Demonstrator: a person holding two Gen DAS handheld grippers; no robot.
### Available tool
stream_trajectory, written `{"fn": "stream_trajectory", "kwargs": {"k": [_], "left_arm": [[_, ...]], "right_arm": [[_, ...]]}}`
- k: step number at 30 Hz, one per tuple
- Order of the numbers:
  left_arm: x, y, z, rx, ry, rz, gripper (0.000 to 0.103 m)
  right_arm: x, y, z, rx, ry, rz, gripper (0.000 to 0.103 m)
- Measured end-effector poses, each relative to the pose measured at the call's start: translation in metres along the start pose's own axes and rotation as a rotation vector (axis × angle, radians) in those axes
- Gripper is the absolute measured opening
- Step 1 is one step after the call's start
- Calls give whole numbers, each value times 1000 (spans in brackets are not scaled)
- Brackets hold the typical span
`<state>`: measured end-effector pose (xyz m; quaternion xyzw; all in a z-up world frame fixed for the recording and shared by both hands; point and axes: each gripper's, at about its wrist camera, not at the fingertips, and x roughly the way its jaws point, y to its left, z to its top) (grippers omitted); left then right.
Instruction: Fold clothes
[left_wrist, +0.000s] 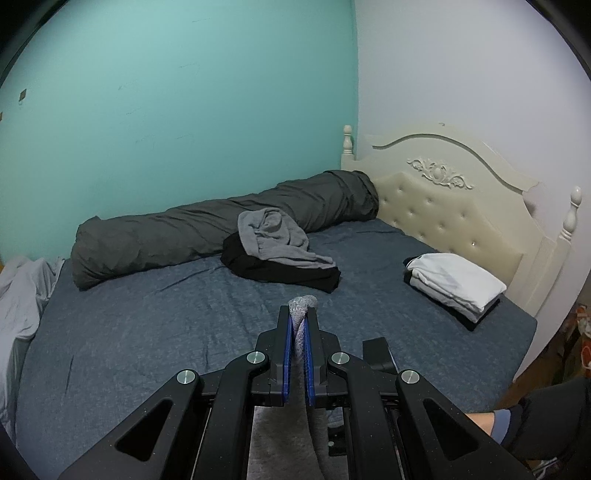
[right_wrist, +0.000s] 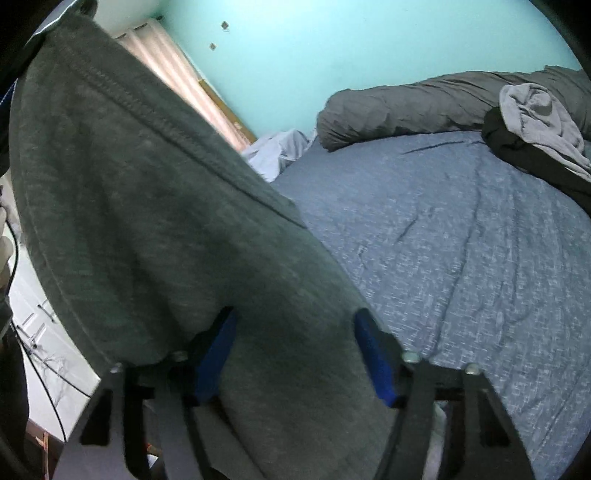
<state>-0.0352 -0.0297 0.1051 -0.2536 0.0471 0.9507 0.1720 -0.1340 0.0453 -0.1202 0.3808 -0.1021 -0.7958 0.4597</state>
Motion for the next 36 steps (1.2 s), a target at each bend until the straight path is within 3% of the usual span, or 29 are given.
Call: {"fn": "stream_trajectory", "kwargs": {"k": [3,4,7,11,21,32,36], "left_arm": [[-2,1,0,-4,-2,1,6],[-2,2,0,-5,-2,2,6],[-3,5,1,-9,-4,6,6],[-8,8,4,-24,-21,15,6],[-30,13,24,-86,-110,12,6],[-63,-2,64,-95,-215,-11,6],[-86,-16,78,-56,-274,14,6]], "right_arm": [[0,1,1,-8,-6,20,32],[-1,2,0,-15,-11,22,17],[-4,7,1,-35,-23,-13,10],[-27,3,6,-6,-96,-92,9],[-167,24,51,-83,-368,-316,8],[-271,88,93,-212,-486,-463,8],[-306,113,105,-256,-528,-500,8]]}}
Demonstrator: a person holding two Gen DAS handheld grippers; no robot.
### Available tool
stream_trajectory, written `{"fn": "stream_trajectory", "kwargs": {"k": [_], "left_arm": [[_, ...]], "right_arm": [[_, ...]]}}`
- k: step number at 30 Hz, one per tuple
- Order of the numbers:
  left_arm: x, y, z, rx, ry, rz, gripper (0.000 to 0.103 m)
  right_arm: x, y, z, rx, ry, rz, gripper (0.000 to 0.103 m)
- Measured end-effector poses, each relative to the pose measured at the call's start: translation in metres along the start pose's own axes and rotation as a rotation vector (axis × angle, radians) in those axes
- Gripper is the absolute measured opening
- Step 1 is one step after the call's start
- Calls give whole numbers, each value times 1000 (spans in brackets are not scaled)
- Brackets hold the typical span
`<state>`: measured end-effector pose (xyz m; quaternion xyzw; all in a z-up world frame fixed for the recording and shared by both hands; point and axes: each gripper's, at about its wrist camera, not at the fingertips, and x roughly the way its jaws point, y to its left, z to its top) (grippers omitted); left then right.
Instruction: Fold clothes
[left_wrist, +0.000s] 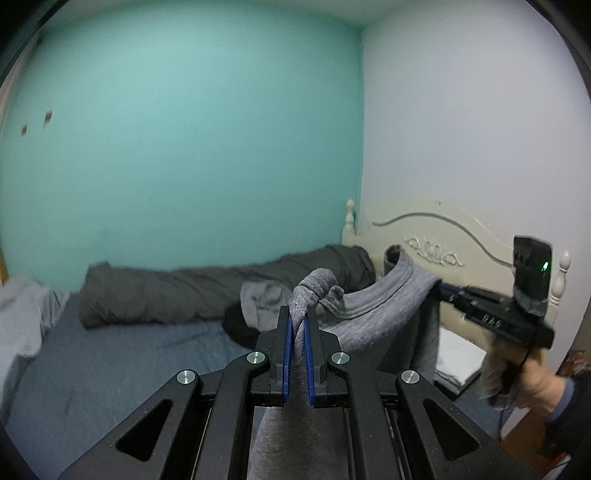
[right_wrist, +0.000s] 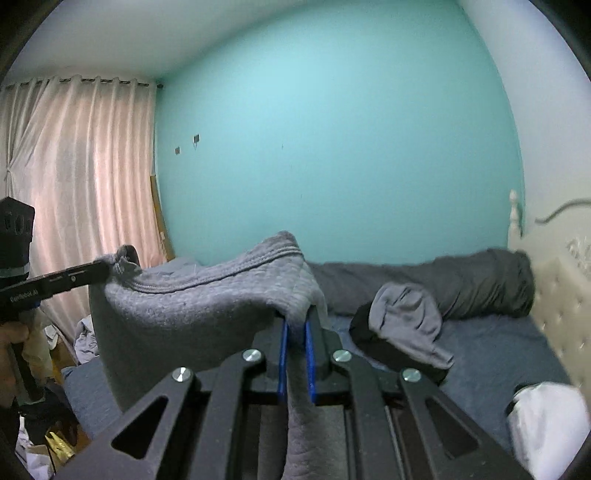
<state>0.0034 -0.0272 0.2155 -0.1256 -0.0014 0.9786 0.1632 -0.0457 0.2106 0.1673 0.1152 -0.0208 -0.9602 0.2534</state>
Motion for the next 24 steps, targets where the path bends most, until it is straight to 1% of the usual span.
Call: {"fn": "stream_trajectory", "kwargs": {"k": [5,8,15,20,24], "left_arm": [[-20,-10,26,13,-56,-4,6],[-35,-14,42,18,-88,-9,6],[-75,-22,80,37,-167,-16,6],[-94,-24,96,43,-200,-13,6],[-94,-24,93,39,-180,-14,6]], "right_arm": [[-23,10,36,-55,-63,-23,8],[-44,20,57,-90,-103,-35,8],[-86,36,100,-133,-166,-57,8],[-102,46,115,-131,-186,-37,8],[-109,52,116,-151,-187,-58,8]]}}
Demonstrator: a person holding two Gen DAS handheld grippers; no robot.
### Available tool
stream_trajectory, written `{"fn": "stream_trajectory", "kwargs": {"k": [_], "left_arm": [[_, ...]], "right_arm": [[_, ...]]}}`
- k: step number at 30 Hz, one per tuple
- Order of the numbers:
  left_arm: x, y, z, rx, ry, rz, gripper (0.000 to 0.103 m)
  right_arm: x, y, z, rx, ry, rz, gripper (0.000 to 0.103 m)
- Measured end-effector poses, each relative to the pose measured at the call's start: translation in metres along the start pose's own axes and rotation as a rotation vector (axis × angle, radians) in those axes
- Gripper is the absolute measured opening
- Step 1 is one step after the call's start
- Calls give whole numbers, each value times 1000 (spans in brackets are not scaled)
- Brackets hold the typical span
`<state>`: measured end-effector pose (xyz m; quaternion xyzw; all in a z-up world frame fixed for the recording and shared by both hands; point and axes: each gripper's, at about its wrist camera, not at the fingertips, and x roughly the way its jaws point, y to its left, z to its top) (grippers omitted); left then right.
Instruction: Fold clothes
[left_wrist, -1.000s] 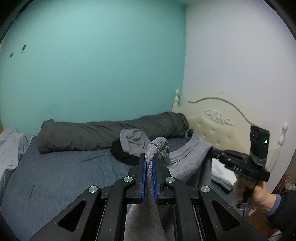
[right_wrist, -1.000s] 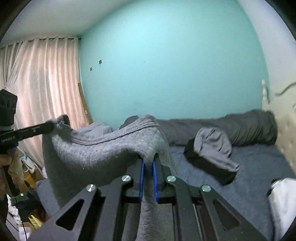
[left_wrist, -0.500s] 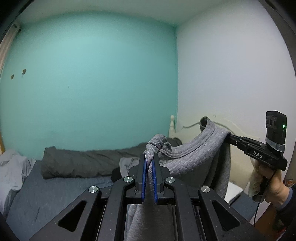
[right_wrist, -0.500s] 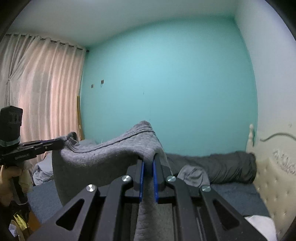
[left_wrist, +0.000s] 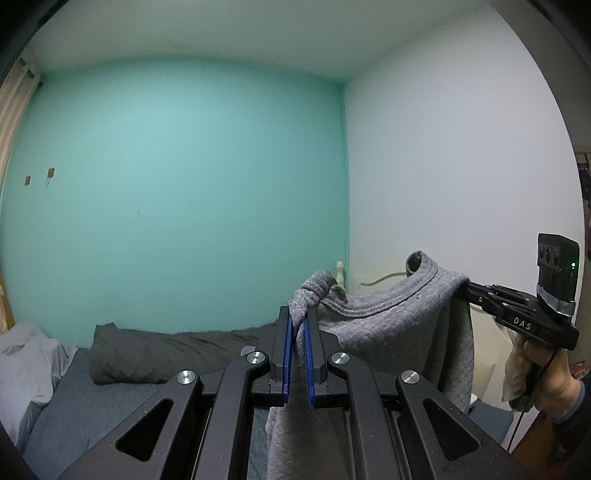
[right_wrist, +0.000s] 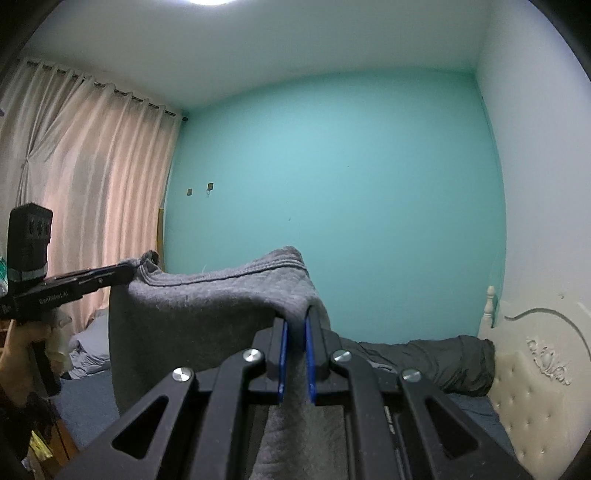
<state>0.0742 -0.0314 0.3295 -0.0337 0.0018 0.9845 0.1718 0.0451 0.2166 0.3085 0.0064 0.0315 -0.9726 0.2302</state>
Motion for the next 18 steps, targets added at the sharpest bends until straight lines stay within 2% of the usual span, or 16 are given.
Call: {"fn": "stream_trajectory", "kwargs": {"k": [3,8,13,18], "left_arm": [[14,7,-12,-18,47,1,6],[70,21,-58,-45,174,-6,6],[148,40,-122,-100,304,3,6],[239,82,-202,-152,421,44,6]], "right_arm": [[7,1,-10,15,36,-5,8],[34,-3,-43,37,130,-9,8],[100,-25,-111,70,282,-25,8],[176,-60,-197,116,428,-34,8]]}}
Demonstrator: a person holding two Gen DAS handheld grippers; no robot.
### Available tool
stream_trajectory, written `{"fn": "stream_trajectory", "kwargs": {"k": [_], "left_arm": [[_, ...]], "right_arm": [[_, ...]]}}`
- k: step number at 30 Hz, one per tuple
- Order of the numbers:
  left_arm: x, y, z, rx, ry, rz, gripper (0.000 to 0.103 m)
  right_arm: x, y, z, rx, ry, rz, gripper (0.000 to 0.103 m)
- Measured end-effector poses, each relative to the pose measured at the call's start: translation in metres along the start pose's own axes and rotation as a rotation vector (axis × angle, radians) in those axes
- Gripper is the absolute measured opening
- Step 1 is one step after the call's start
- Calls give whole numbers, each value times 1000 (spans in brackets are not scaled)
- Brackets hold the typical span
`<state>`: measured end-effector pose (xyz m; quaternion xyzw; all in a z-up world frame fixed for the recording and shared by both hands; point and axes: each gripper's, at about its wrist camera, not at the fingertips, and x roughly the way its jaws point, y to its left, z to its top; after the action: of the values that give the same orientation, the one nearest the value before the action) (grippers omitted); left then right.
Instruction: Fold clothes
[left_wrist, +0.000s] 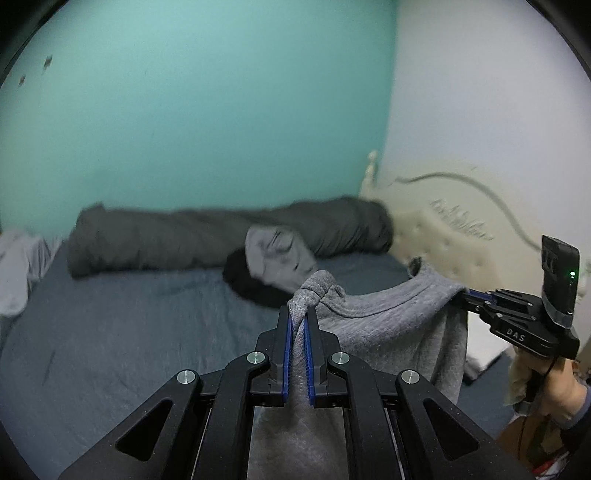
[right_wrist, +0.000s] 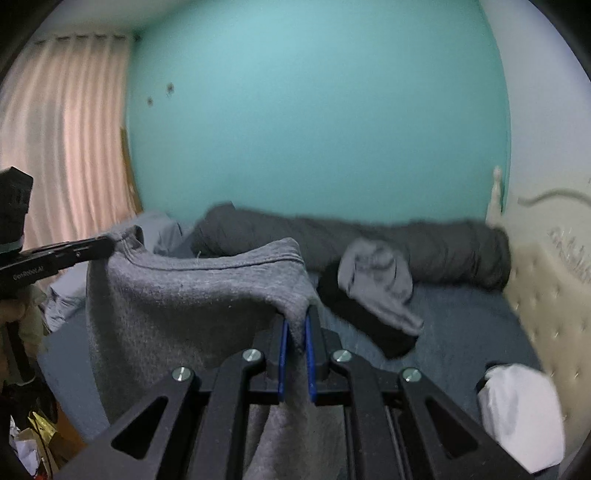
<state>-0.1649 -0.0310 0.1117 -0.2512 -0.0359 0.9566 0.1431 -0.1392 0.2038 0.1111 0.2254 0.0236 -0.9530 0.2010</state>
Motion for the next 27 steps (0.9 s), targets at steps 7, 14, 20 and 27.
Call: {"fn": "stream_trajectory", "kwargs": {"k": [7,14,20,27], "left_arm": [[132,44,-44,-55,124,44,6],[242,74,-89,-103,219,57,6],[324,92,-138,-126,324,64,7],[405,113,-197,-146,447,87,8]], "right_arm": [[142,-42,-37,-12,164,-29,8],[262,-93,-68,50,276,-56,8],[344,-119,-116,123,390,-47,8],[414,-133,-183,173,505,-18,9]]}}
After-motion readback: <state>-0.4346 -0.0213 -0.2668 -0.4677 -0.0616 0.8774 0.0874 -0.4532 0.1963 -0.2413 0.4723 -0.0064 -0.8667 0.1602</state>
